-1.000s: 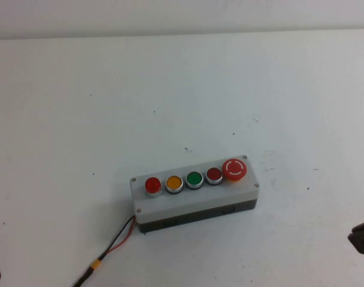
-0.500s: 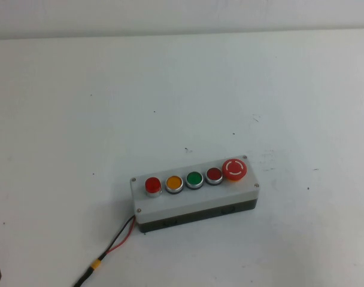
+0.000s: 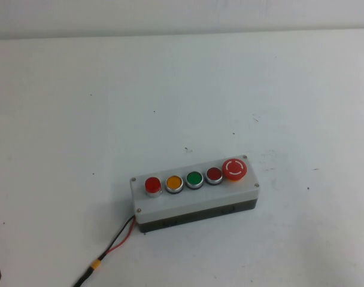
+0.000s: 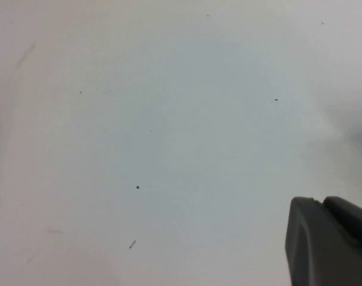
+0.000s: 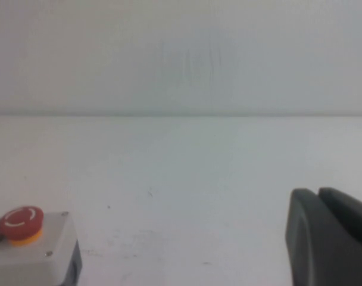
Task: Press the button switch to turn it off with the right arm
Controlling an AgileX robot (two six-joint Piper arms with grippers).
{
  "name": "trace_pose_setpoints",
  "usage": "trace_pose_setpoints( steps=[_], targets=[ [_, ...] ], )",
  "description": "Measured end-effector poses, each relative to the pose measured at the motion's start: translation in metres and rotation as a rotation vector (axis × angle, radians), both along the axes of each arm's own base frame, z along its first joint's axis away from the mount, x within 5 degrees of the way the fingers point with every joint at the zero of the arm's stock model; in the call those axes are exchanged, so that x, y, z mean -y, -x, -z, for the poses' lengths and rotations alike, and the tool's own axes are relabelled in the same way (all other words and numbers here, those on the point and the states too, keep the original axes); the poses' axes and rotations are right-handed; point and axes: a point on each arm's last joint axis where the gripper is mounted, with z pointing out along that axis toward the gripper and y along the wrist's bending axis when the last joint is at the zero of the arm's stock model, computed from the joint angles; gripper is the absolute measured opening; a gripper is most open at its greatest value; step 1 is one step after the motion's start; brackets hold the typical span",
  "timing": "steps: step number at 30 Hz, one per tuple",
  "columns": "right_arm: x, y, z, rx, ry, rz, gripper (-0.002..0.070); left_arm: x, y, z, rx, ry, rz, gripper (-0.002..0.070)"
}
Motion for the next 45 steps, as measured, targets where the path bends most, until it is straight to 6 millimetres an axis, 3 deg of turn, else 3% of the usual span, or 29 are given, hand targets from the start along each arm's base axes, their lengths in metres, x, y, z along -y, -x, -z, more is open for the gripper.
trace_pose_setpoints(
  steps=[4, 10, 31, 45],
  targets=[
    [0.002, 0.008, -0.001, 0.035, -0.03, 0.003, -0.0017, 0.0, 0.0, 0.0, 0.0, 0.0, 0.0, -0.0002],
    [0.005, 0.017, 0.011, -0.065, -0.013, 0.017, -0.0017, 0.0, 0.0, 0.0, 0.0, 0.0, 0.0, -0.0002],
    [0.005, 0.019, 0.029, -0.254, 0.035, 0.048, -0.0017, 0.0, 0.0, 0.0, 0.0, 0.0, 0.0, -0.0002],
    [0.005, 0.02, 0.03, -0.262, 0.043, 0.041, -0.0017, 0.0, 0.0, 0.0, 0.0, 0.0, 0.0, -0.0002]
  ],
)
